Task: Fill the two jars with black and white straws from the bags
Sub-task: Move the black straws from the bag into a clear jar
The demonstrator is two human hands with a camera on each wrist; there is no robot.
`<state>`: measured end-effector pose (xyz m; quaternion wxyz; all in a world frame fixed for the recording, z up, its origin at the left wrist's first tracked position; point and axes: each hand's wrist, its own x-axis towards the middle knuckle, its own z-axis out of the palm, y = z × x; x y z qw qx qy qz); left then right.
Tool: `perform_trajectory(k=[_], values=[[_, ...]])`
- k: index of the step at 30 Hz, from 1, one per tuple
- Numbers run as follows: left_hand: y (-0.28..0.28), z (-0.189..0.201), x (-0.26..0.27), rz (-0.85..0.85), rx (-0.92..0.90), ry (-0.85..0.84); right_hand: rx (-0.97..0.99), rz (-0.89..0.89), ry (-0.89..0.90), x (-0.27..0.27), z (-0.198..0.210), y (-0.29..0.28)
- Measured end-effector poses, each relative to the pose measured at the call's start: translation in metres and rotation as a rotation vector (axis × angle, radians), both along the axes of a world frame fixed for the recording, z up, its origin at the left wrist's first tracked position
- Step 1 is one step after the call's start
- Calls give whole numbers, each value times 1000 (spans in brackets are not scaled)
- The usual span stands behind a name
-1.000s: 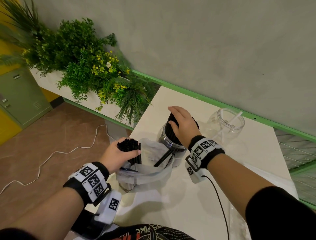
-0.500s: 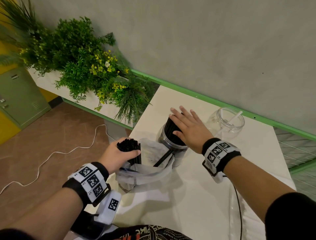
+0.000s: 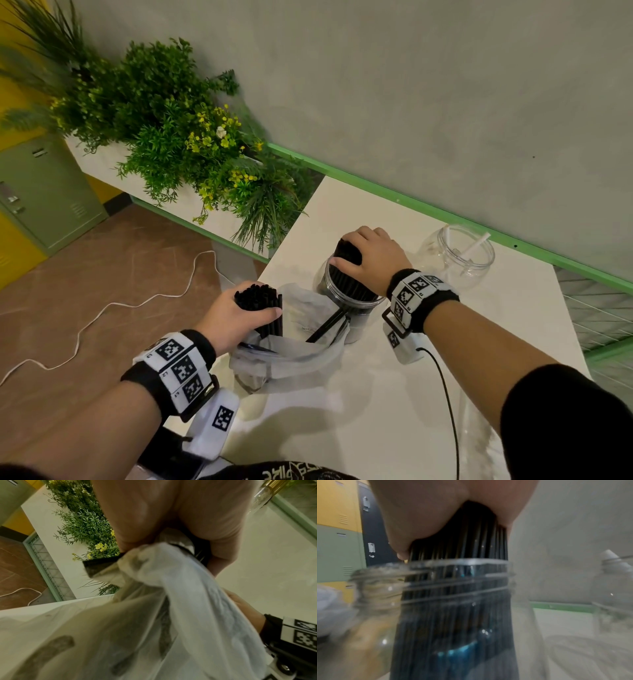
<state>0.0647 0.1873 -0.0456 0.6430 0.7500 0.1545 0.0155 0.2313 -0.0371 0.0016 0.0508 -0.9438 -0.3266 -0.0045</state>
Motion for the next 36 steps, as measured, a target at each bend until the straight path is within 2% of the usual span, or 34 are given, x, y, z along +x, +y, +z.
perform_trajectory(k=[5,11,17,22,23,27,29,32,34,36], values=[[2,-1,1,2,-23,3,226,8,-19,10,19,-4],[1,1,1,2,-25,-11,-9,-6,30,23,17,-4],[2,0,0,5,-49,-6,228,27,62,22,13,-5],[2,-1,2,4,-24,-3,-68,179,59,21,19,-2],[1,-1,2,2,-19,-3,-32,172,73,21,18,-1],[-1,0,2,-15,-13,-11,363,80,21,17,11,-1],[0,0,1,-16,-11,-9,321,66,37,16,12,-1],[2,1,0,-14,-21,-3,74,64,68,15,19,1],[1,1,0,-20,-25,-4,115,49,11,8,26,1],[0,2,0,-22,-9,-13,260,102,-124,-8,33,2]])
